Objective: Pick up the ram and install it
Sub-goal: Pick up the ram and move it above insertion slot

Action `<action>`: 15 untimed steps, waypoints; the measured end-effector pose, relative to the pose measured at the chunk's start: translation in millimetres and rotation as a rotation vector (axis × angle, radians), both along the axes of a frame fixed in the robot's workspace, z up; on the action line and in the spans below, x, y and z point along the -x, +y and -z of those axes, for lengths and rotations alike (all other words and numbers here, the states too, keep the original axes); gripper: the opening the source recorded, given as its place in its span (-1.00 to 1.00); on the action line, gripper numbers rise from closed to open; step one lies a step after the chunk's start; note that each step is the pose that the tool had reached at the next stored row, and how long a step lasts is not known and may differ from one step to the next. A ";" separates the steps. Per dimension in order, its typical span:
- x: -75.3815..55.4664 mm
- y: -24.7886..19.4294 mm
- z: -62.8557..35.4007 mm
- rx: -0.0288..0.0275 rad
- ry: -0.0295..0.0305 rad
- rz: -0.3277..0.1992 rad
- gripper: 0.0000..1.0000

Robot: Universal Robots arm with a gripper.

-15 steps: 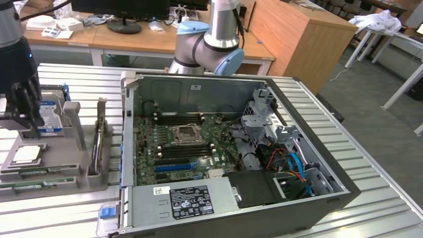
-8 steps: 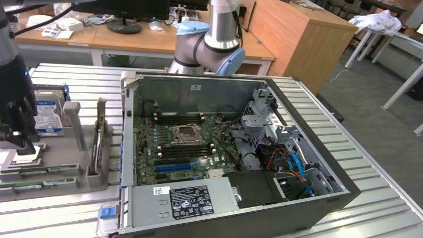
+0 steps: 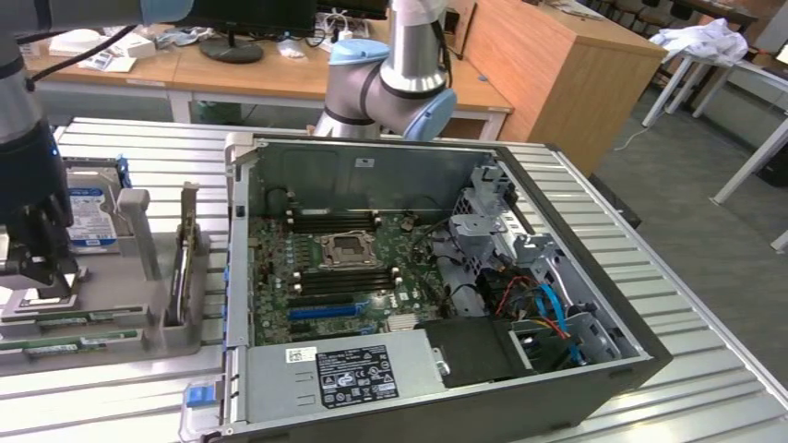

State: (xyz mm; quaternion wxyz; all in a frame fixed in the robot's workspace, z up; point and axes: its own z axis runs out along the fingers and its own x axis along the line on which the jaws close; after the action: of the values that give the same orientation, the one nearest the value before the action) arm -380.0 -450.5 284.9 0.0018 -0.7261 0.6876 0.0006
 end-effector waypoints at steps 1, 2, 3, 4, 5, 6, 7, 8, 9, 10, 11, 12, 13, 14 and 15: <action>0.1 0.1 1.8 0.0000 0.0000 -0.001 -0.29; 0.1 0.1 3.7 0.0000 0.0001 -0.002 -0.29; 0.1 0.1 5.5 0.0001 0.0000 -0.004 -0.29; 0.1 0.1 7.3 0.0001 0.0001 -0.006 -0.29; 0.1 0.1 9.1 0.0001 0.0001 -0.008 -0.29; 0.1 0.1 10.9 0.0000 0.0000 -0.010 -0.29; 0.1 0.1 12.7 0.0001 0.0001 -0.012 -0.29; 0.1 0.1 14.6 0.0000 0.0000 -0.014 -0.29; 0.1 0.1 16.4 0.0000 0.0000 -0.016 -0.29; 0.1 0.1 18.3 0.0000 0.0000 -0.018 -0.29; 0.1 0.1 20.1 0.0000 0.0000 -0.020 -0.29; 0.1 0.1 21.9 0.0000 0.0000 -0.022 -0.29; 0.2 0.0 23.7 0.0000 0.0000 -0.024 -0.29; 0.2 -0.1 25.5 0.0000 0.0000 -0.026 -0.29; 0.3 -0.4 27.3 0.0000 0.0000 -0.031 -0.29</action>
State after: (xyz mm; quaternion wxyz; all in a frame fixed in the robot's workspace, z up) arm -380.3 -450.8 257.5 0.0018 -0.7365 0.6764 0.0006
